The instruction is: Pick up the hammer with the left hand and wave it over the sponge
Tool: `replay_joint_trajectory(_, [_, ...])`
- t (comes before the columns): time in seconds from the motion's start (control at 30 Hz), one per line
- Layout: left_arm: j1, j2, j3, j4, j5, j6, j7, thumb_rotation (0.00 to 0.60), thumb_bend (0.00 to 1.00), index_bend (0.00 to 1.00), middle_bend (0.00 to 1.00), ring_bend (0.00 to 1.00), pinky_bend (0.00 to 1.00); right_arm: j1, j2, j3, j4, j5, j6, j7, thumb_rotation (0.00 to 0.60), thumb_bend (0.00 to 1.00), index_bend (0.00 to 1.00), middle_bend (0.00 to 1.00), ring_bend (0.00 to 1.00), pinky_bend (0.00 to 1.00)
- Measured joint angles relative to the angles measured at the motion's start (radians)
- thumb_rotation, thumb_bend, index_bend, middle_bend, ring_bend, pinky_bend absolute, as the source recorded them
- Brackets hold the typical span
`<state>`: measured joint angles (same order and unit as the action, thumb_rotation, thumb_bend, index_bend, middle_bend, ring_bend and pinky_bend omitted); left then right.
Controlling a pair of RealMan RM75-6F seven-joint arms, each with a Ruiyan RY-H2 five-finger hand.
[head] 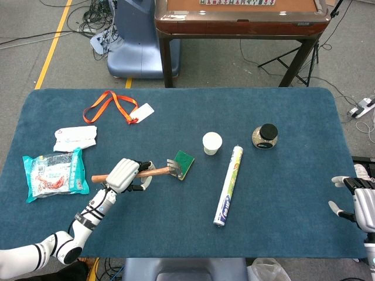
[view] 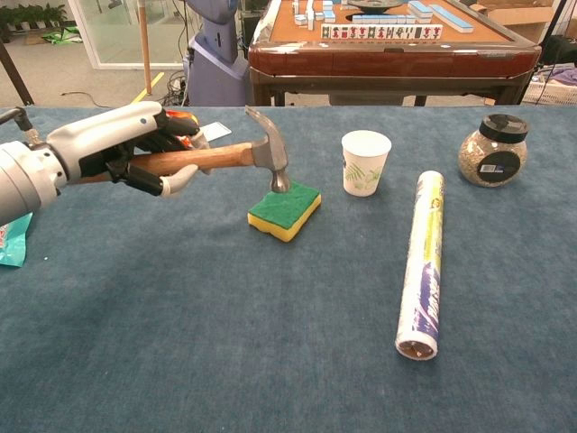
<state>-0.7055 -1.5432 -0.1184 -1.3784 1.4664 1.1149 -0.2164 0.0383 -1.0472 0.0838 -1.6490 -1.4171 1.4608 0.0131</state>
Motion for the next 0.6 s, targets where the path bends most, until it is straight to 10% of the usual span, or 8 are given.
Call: replay_joint_trajectory(0.6, [-0.056,-0.094,0.024,0.263,0.160,0.078,-0.125,0.600,0.57,0.73,0.78,0.69,0.74,0.007,0.002,-0.001,-0.003,0.010,-0.019,-0.008,0.600,0.17,0.36,0.41,0.31,0.33])
